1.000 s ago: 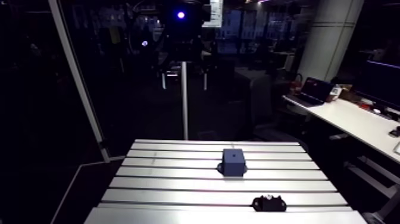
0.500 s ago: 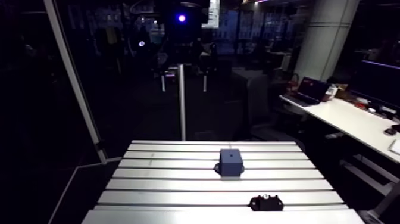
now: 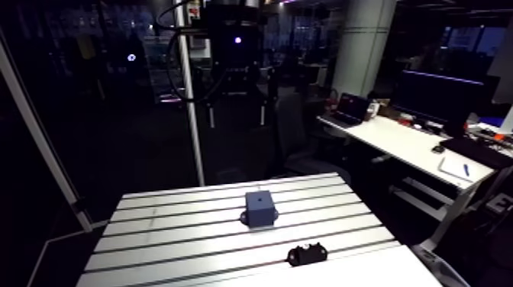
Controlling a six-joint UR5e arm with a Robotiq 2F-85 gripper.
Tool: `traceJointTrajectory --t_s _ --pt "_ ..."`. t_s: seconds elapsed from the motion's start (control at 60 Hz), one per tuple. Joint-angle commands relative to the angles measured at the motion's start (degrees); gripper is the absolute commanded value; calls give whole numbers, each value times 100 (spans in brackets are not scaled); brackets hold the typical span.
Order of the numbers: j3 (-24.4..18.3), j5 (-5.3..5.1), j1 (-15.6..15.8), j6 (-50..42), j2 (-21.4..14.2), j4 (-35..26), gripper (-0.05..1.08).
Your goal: Pick up the M10 bolt and insert it into the hole until fully seated.
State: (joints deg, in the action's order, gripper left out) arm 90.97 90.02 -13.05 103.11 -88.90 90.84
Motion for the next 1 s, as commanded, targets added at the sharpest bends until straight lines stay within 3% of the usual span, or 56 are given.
traceJointTrajectory --t_s 0.017,0.45,1.0 --pt "538 -15 -728 827 0 611 1" --pt "1297 -6 -1178 1280 35 1301 1" --pt "2000 11 -1358 1471 95 2001 1"
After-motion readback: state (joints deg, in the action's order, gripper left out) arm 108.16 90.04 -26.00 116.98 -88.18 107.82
